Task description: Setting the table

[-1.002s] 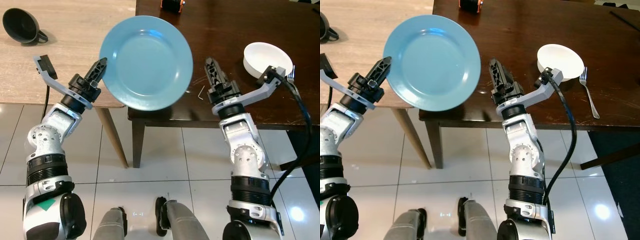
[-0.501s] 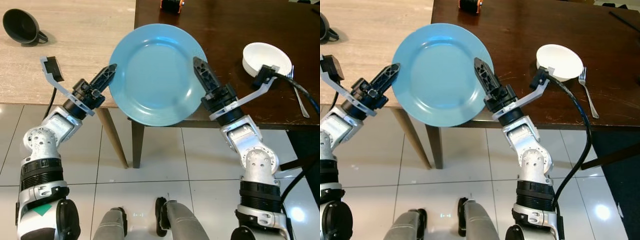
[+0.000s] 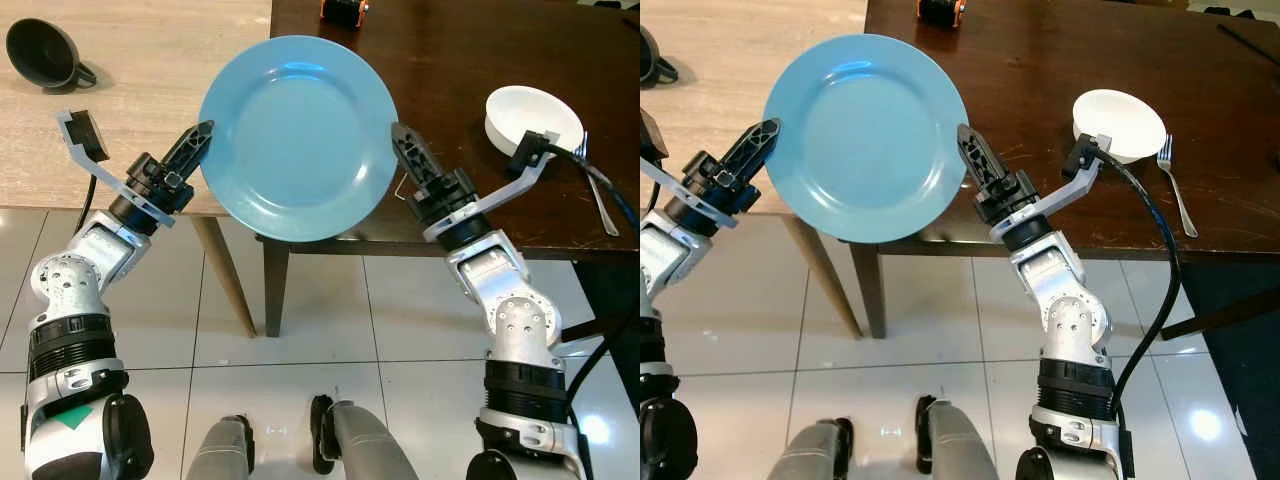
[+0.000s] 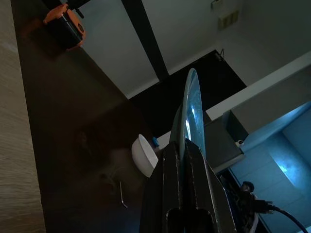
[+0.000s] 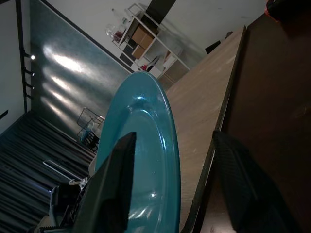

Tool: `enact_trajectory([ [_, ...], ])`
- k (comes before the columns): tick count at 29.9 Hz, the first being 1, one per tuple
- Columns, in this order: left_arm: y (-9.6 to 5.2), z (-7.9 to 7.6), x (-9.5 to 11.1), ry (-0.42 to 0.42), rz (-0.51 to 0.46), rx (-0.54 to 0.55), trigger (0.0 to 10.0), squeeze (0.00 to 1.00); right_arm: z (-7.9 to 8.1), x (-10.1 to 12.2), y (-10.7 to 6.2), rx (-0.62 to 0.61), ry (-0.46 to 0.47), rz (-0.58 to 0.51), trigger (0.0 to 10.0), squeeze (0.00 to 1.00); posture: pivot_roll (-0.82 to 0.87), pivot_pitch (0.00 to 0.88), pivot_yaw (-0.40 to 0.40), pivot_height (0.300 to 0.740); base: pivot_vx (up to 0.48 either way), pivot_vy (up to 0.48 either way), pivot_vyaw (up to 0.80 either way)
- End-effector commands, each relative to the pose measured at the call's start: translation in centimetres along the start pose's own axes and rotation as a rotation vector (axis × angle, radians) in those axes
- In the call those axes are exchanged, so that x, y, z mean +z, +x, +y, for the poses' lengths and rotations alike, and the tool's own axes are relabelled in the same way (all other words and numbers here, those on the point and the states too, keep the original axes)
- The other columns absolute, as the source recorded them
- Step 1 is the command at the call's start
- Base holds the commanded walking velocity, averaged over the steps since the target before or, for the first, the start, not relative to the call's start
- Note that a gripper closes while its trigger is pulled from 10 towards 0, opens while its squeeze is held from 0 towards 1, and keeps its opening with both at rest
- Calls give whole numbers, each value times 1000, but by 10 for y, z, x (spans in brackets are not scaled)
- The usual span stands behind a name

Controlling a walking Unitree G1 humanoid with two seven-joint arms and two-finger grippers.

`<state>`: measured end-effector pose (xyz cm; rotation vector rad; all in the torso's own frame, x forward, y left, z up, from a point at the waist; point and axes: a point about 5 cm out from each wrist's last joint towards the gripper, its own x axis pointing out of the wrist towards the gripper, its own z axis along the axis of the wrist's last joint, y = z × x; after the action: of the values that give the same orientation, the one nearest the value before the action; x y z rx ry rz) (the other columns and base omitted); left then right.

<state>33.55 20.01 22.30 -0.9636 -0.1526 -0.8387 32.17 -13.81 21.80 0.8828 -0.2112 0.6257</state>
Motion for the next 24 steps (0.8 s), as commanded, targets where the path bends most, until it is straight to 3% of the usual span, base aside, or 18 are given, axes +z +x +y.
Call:
enact_trajectory([
  [1,1,0,-1,-8,5,-4,0,0,-3,-1,-3,-7,16,6,0,0,28,136,-21,740,0,0,0],
  [8,3,0,-3,-14,16,-10,0,0,-1,-8,-4,13,10,62,0,0,28,135,-20,740,0,0,0],
  [9,4,0,-3,-16,17,-15,0,0,-1,-9,-5,13,6,73,745,0,28,133,-17,740,0,0,0],
  [11,4,-1,-3,-17,17,-17,0,0,-1,-10,-5,13,4,78,745,0,28,133,-17,740,0,0,0],
  [12,5,-1,-3,-18,17,-19,0,0,-1,-11,-5,9,-3,84,6824,0,27,132,-17,740,0,0,0],
  [13,5,-1,-3,-19,18,-21,0,0,-2,-11,-5,4,-8,88,10000,0,27,132,-17,740,0,0,0],
  [14,5,-1,-3,-20,17,-23,0,0,-2,-12,-5,1,-14,92,10000,0,27,132,-17,740,0,0,0],
  [15,6,-2,-3,-21,18,-27,0,0,-3,-12,-5,-7,-18,96,10000,1000,27,129,-16,740,0,0,0],
  [23,7,-2,-3,-18,26,-29,0,0,-1,-12,-4,2,-15,105,10000,1000,27,128,-15,740,0,0,0],
  [24,7,-1,-3,-17,29,-29,0,0,-1,-13,-4,3,-16,106,10000,580,25,120,-13,740,0,0,0],
])
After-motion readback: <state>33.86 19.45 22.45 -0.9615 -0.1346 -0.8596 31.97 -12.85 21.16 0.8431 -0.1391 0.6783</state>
